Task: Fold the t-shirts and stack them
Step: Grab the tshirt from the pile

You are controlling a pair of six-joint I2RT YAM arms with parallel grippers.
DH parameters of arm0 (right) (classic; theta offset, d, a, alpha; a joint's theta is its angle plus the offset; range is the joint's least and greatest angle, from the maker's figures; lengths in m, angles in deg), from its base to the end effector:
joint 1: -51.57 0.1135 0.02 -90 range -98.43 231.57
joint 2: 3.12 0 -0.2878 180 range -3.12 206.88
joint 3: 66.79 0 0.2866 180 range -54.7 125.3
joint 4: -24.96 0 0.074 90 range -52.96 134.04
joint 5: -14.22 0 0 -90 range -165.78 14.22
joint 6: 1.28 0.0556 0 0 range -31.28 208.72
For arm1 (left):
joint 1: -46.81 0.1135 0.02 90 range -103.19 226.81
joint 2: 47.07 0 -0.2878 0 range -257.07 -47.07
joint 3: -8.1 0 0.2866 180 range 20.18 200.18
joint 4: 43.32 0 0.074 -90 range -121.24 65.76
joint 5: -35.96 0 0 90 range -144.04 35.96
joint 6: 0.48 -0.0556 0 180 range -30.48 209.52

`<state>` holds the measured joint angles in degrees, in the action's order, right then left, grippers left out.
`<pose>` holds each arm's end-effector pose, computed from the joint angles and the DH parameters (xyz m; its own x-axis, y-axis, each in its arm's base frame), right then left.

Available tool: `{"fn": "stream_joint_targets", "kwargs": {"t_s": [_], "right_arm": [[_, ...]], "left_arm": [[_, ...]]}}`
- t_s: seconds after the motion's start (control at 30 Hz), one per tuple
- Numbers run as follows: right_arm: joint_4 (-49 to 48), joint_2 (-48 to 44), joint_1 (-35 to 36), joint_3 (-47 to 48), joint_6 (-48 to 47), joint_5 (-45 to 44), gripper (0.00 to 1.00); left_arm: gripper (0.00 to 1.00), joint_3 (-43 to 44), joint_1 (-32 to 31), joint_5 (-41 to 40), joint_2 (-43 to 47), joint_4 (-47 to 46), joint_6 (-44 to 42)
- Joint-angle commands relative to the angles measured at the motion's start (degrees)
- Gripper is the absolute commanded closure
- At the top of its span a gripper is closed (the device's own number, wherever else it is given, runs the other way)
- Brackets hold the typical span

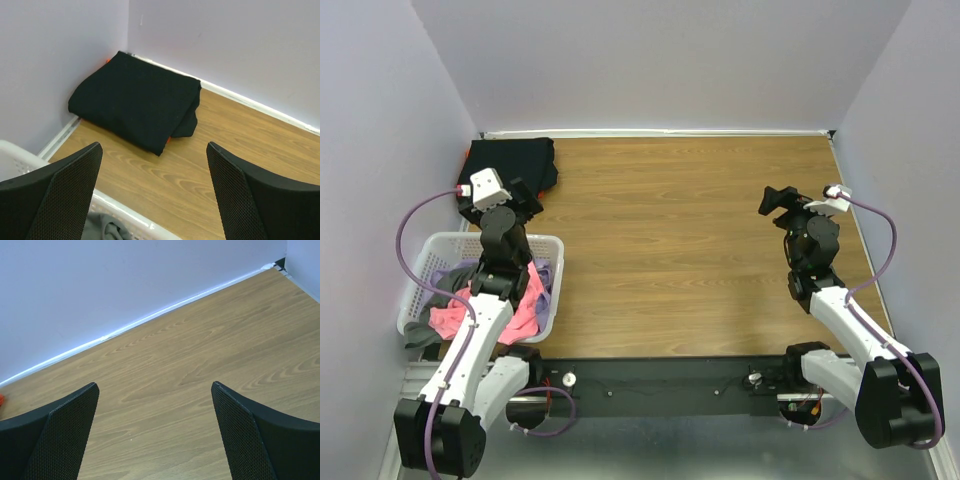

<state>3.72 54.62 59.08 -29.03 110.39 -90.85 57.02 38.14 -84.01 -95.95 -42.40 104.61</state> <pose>0.2630 0.0201 0.2618 0.0688 0.3687 -0.9270 0.1142 0.9202 0.3745 0.2409 -0.0086 0.3286 0.0799 -0.2403 -0.9674 -0.3546 0.9002 -0.2529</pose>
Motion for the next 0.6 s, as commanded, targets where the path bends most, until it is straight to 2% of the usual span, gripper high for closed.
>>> {"fn": "stream_joint_targets", "kwargs": {"t_s": [0.0, 0.17, 0.4, 0.57], "right_arm": [[0.5, -0.3, -0.1, 1.3, 0.9, -2.2, 0.0], [0.7, 0.4, -0.1, 1.8, 0.9, -2.3, 0.0], [1.4, 0.4, 0.0, 2.1, 0.9, -2.8, 0.0], [2.6, -0.3, 0.0, 2.3, 0.7, -3.7, 0.0]], "left_arm": [[0.07, 1.2, 0.2, -4.7, -0.6, 2.6, 3.0], [0.05, -0.7, 0.2, -6.0, -0.1, 3.8, 9.7], [0.05, 1.3, 0.1, -11.4, -2.7, 17.9, 26.7], [0.05, -1.2, 0.1, -13.3, 0.0, 27.4, 36.0]]}}
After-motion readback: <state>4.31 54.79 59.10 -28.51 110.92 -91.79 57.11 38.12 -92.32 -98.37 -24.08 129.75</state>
